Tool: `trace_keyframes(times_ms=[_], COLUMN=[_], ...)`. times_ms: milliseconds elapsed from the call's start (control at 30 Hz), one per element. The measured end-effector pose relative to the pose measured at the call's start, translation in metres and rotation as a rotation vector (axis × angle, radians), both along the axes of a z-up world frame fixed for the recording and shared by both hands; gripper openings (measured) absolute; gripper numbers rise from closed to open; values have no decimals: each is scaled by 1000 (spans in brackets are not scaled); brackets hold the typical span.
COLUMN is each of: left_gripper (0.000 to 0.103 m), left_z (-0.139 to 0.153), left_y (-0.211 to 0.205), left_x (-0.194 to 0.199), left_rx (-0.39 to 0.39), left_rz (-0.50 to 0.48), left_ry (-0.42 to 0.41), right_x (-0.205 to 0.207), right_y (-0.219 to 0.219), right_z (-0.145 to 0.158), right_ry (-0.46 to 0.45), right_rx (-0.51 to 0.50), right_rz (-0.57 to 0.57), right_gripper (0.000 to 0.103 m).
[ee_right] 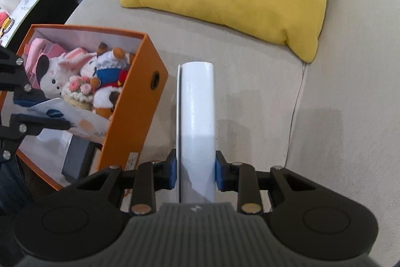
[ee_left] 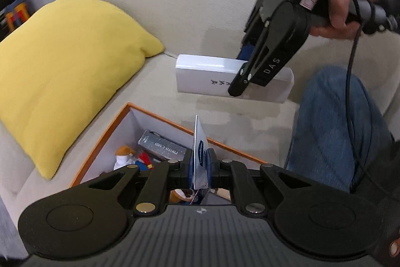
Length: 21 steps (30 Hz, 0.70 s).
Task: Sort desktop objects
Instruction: 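Carry the white box with the right tool while the left tool carries the Vaseline tube over the orange box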
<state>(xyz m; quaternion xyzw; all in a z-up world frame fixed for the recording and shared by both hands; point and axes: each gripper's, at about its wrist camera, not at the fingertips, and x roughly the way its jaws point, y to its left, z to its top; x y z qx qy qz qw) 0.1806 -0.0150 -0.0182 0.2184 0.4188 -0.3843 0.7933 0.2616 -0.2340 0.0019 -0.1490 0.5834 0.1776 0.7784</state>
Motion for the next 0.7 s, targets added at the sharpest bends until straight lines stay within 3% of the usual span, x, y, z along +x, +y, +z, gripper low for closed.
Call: trace_keyframes(times_ms=[233, 700], left_gripper=[11, 12], left_z=[-22, -49], left_y=[-9, -21], left_x=[5, -5], left_rx=[45, 113], left_rz=[-110, -171], left_ry=[15, 10], right_x=[3, 0], right_y=[-4, -6], right_z=[-11, -19], right_ry=[28, 49], right_rx=[9, 31], right_rz=[8, 22], right_gripper=[31, 31])
